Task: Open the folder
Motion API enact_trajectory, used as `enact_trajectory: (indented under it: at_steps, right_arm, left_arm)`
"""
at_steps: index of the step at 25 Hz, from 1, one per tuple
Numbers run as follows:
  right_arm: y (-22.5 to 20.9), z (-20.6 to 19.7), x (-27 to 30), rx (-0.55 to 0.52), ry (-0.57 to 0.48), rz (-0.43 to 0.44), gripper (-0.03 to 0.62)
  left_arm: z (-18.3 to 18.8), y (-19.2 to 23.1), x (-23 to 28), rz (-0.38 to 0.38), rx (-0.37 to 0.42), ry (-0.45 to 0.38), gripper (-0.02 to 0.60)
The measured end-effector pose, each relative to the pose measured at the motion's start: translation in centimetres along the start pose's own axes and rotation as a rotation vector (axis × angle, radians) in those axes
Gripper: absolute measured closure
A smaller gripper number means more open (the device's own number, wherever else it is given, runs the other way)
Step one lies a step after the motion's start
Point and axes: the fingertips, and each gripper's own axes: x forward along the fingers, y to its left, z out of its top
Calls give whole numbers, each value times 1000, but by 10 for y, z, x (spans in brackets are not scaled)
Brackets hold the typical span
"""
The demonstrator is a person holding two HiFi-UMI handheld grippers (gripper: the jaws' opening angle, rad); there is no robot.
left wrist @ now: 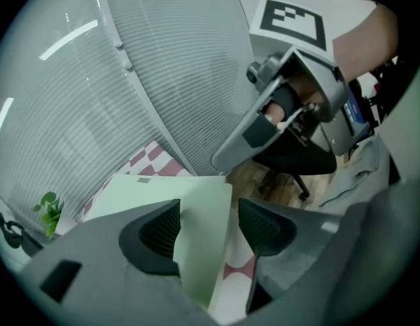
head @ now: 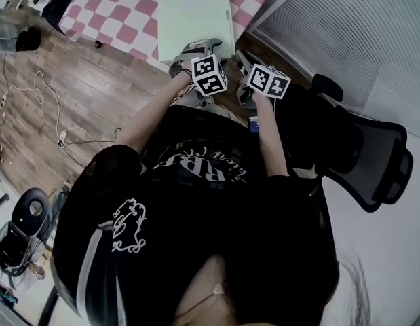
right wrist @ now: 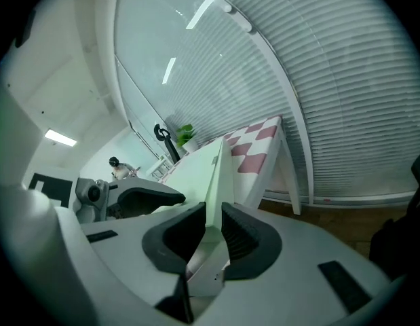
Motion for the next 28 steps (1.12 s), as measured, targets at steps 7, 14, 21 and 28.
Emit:
enact_trajectory:
  at_steps: [7, 14, 21, 28]
  right_arm:
    - [-2, -8, 14, 55, 19, -2, 557]
    - [-3, -9, 16, 51, 32, -5, 557]
    - [-2, -9, 16, -40, 42, -27, 557]
    - [-2, -9, 15, -75, 51, -39, 557]
  left_arm:
    - [-1, 6, 0, 95, 28, -49, 354]
    - [9, 5, -16, 87, -35, -125, 449]
    - [19, 16, -35, 141, -81, -157, 535]
    - [20, 33, -51, 139, -291, -222, 554]
